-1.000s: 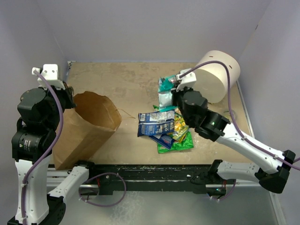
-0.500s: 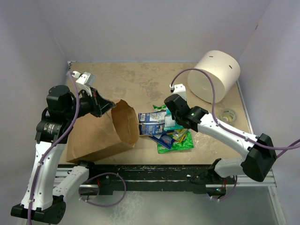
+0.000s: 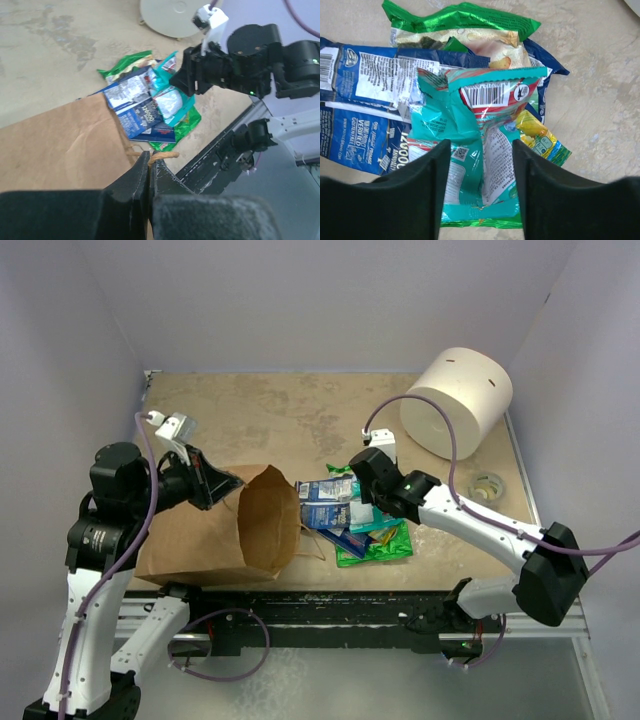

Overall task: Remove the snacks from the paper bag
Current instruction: Place the snack at the center of the board.

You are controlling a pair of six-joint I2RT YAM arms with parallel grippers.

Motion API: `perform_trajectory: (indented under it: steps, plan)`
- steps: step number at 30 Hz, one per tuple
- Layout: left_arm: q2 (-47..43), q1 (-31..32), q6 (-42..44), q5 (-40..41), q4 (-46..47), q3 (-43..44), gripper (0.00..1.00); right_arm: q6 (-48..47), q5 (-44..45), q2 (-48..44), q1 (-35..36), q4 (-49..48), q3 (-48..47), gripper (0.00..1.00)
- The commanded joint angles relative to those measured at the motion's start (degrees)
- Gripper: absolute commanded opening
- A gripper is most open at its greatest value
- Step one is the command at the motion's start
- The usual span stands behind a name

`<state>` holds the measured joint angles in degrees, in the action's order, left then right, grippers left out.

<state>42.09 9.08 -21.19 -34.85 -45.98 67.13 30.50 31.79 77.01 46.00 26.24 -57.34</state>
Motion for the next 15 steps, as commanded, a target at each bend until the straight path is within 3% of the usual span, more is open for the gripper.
perform_trajectory:
  steps: [1, 6, 8, 10, 15]
  plan:
    - [-2.2, 0.1, -4.2, 8.2, -0.5, -0.2, 0.0, -3.5, -0.4, -4.0, -0.3, -0.8, 0.9, 0.59]
    - [-3.7, 0.1, -5.7, 9.2, -1.2, -1.4, 0.0, -19.0, -3.2, -7.1, -0.2, -7.0, -2.5, 0.73]
    - [-3.7, 0.1, -5.8, 9.8, -2.3, -1.5, 0.0, -29.0, -12.3, -7.3, -0.2, -13.1, -2.4, 0.78]
    - [-3.8, 0.1, -6.0, 10.5, -2.9, -1.5, 0.0, -35.9, -26.8, -5.8, -0.2, -18.1, -2.7, 0.85]
    - [-3.6, 0.1, -6.0, 11.3, -3.5, -0.6, 0.0, -42.8, -50.4, -0.4, -0.2, -31.9, -2.3, 0.91]
